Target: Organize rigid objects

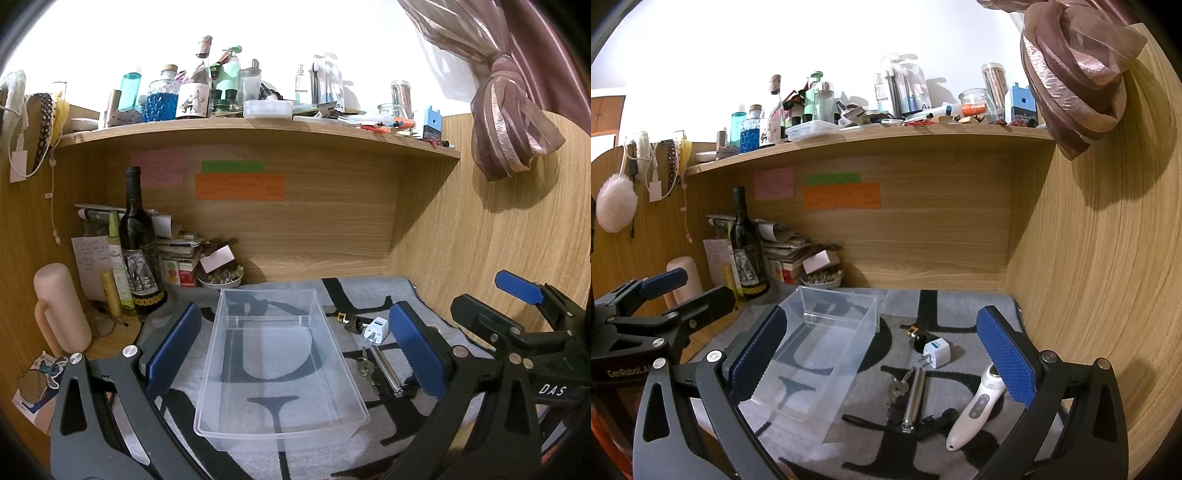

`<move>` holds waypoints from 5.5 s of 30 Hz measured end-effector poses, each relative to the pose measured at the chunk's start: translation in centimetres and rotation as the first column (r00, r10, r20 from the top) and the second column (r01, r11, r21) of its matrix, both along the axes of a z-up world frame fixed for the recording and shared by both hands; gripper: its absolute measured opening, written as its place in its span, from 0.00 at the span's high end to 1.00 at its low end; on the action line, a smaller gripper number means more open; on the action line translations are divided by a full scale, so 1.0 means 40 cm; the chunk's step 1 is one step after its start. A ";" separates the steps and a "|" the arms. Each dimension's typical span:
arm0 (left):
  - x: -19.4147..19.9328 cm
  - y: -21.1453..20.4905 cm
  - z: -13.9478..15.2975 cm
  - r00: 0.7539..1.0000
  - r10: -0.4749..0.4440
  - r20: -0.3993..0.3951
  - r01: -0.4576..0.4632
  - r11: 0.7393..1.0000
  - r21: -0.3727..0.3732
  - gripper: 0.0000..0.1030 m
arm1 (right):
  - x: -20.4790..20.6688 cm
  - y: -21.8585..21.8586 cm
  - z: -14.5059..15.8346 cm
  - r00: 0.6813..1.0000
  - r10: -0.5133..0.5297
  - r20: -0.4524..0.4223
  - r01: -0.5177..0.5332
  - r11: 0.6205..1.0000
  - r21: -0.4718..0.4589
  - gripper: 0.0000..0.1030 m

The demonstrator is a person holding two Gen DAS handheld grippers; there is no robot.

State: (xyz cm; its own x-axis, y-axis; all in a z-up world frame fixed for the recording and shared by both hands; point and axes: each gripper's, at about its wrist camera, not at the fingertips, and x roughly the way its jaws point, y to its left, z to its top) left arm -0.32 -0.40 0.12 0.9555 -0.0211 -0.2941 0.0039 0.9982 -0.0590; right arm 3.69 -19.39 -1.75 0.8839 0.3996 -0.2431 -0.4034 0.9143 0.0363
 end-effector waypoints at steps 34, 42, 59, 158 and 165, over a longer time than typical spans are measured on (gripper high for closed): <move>0.005 0.010 -0.003 1.000 0.000 -0.001 0.000 1.000 -0.019 0.00 | 0.005 0.002 0.000 1.000 -0.006 0.004 0.006 1.000 -0.015 0.00; 0.004 0.013 -0.003 1.000 -0.001 0.000 0.001 1.000 -0.021 0.00 | 0.005 0.002 0.000 1.000 -0.004 0.007 0.004 1.000 -0.019 0.00; 0.062 0.059 -0.022 0.998 -0.002 -0.064 -0.001 0.999 -0.041 0.11 | 0.075 -0.006 -0.029 0.997 -0.050 -0.055 0.050 0.999 -0.001 0.02; 0.375 0.256 -0.297 0.814 -0.080 -0.576 0.036 0.996 -0.087 0.87 | 0.392 0.326 -0.137 0.910 0.173 -0.377 -0.262 0.945 -0.198 0.67; 0.374 0.256 -0.298 0.818 -0.077 -0.570 0.032 0.996 -0.088 0.87 | 0.415 0.391 -0.193 0.861 0.186 -0.473 -0.347 0.896 -0.278 0.67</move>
State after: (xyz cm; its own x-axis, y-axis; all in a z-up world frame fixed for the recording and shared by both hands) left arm 14.63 9.84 -11.80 0.6123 -0.1100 -0.7829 0.0016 0.9904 -0.1379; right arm 20.28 -3.74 -9.49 0.5321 0.4244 -0.7326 -0.6509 0.7584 -0.0334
